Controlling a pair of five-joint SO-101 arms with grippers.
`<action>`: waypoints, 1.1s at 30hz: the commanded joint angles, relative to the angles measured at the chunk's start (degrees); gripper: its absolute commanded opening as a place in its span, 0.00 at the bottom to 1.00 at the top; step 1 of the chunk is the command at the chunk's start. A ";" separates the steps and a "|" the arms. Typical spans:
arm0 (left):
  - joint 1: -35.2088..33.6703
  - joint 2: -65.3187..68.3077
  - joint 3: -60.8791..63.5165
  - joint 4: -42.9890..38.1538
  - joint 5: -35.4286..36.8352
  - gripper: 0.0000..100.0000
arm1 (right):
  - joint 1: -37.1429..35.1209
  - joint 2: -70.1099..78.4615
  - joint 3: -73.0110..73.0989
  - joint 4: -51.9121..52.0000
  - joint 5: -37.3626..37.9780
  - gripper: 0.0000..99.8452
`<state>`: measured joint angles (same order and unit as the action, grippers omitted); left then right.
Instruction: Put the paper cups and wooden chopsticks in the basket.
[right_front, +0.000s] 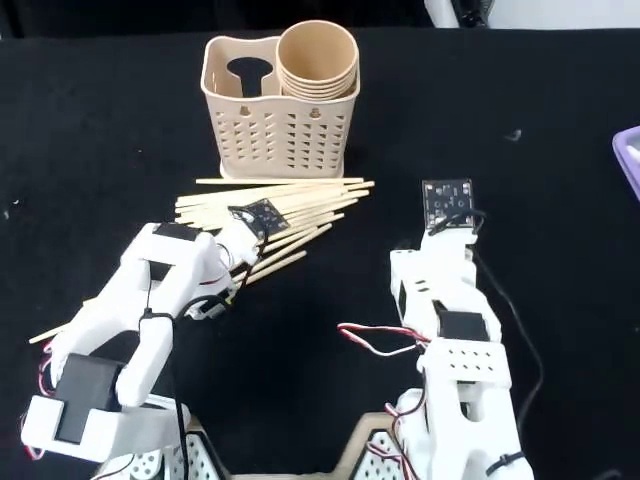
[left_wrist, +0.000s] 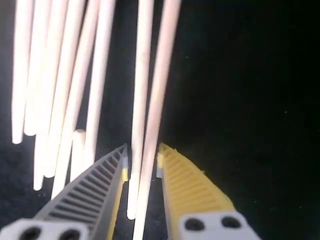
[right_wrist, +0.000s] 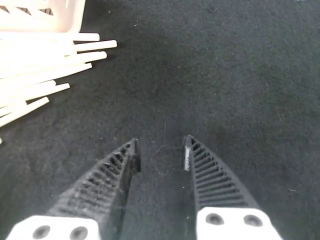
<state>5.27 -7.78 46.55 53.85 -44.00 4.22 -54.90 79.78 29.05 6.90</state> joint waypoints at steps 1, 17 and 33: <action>1.27 0.35 1.54 -0.09 0.09 0.03 | -0.79 0.04 -0.31 -1.32 -0.09 0.16; -0.40 -20.22 0.75 14.07 0.00 0.03 | -0.79 0.04 -0.31 -1.32 -0.09 0.16; 3.03 -27.78 18.68 7.47 -6.24 0.04 | -0.79 0.13 -0.31 -1.32 -0.09 0.16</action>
<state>5.89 -34.24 64.22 61.67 -47.87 4.22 -54.90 79.78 29.05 6.90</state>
